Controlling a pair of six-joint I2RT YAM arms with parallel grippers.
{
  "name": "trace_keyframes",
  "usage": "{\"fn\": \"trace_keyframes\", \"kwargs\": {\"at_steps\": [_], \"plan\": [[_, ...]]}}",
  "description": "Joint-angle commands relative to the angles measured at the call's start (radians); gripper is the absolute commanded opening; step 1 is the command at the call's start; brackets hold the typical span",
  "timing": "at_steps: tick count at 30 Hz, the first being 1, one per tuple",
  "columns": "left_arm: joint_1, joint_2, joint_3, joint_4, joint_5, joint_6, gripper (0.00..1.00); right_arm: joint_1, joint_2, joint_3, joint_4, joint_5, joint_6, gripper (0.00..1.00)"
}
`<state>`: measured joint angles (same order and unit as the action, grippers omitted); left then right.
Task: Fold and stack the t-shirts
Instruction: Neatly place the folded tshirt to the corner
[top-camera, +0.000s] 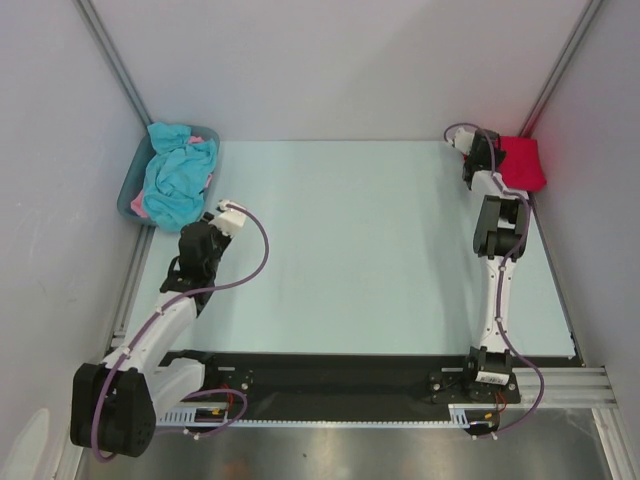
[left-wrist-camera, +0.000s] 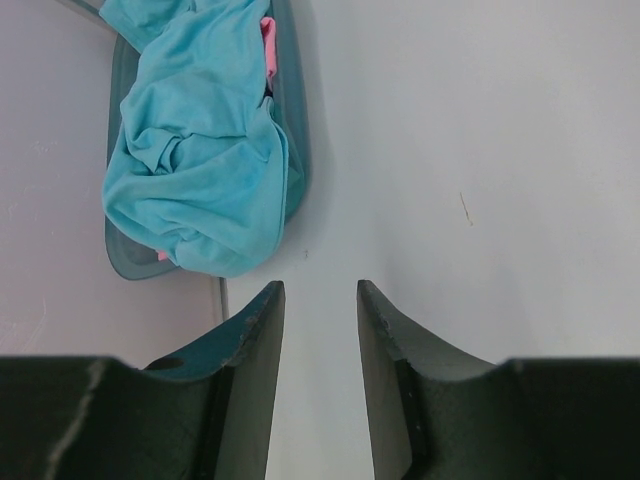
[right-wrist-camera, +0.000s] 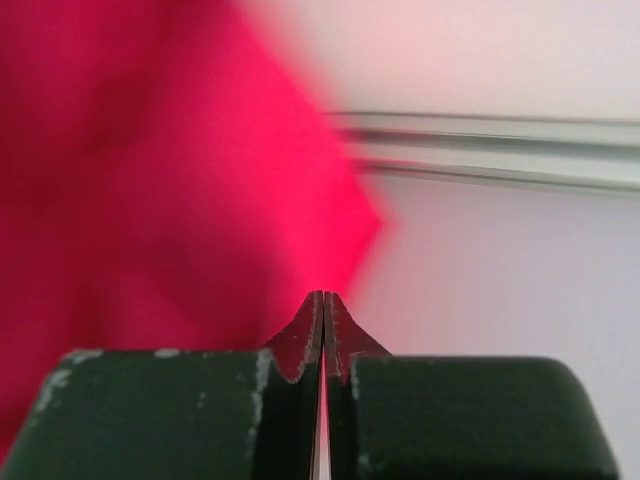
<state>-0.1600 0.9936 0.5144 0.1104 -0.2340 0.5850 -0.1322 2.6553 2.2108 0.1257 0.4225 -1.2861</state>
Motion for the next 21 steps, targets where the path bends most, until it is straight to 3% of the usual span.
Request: {"fn": "trace_keyframes", "kwargs": {"at_steps": [1, 8, 21], "plan": [[0.013, -0.012, -0.005, 0.037, -0.013, 0.012, 0.41, 0.026, 0.094, 0.029, -0.095, 0.029, -0.015, 0.00], [0.013, -0.001, 0.001, 0.040, -0.010, 0.006, 0.41, 0.095, -0.035, -0.264, -0.054, -0.059, 0.056, 0.00], [0.013, -0.053, -0.022, 0.034, 0.007, -0.004, 0.41, 0.095, -0.058, -0.229, -0.006, -0.002, 0.080, 0.02]]}}
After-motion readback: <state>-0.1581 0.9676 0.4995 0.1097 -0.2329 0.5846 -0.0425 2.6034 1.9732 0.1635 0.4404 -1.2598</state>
